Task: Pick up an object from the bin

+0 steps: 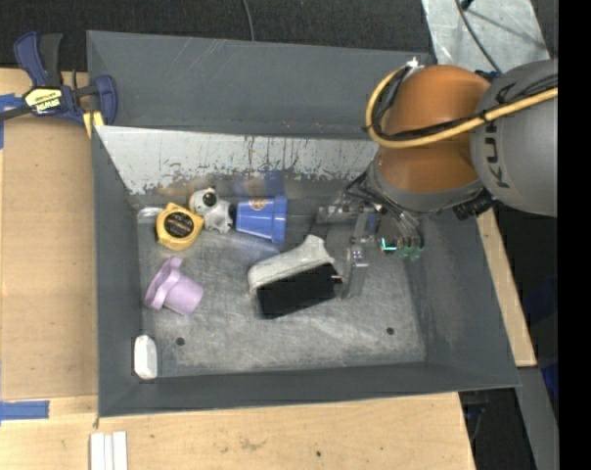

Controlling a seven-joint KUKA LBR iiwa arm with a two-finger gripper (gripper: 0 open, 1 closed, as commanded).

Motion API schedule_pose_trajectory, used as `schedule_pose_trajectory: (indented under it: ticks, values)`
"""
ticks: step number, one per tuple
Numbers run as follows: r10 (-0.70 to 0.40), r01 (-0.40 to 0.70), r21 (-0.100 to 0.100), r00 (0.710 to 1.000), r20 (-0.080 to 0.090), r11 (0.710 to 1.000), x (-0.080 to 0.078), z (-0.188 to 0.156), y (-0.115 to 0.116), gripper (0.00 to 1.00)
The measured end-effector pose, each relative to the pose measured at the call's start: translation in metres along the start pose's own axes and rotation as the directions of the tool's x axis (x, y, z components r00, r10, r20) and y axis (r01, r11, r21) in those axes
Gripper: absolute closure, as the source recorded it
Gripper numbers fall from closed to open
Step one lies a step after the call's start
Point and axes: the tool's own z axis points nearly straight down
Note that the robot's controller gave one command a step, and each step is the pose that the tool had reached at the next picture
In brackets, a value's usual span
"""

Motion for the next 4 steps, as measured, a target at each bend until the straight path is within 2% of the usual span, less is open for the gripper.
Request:
schedule_pose_trajectory:
  ticks: [1, 2, 3, 4]
  values:
    - [0.0, 0.0, 0.0, 1.0, 0.007, 1.0, -0.002, -0.004, 0.0, 0.0]
    - [-0.05, 0.05, 0.0, 0.999, 0.022, 0.999, -0.011, 0.078, 0.003, 1.0]
    - [-0.05, 0.05, 0.0, 0.999, 0.022, 0.999, -0.011, 0.078, 0.003, 1.0]
    - [-0.029, 0.029, 0.0, 1.0, 0.003, 1.0, -0.007, 0.039, 0.002, 1.0]
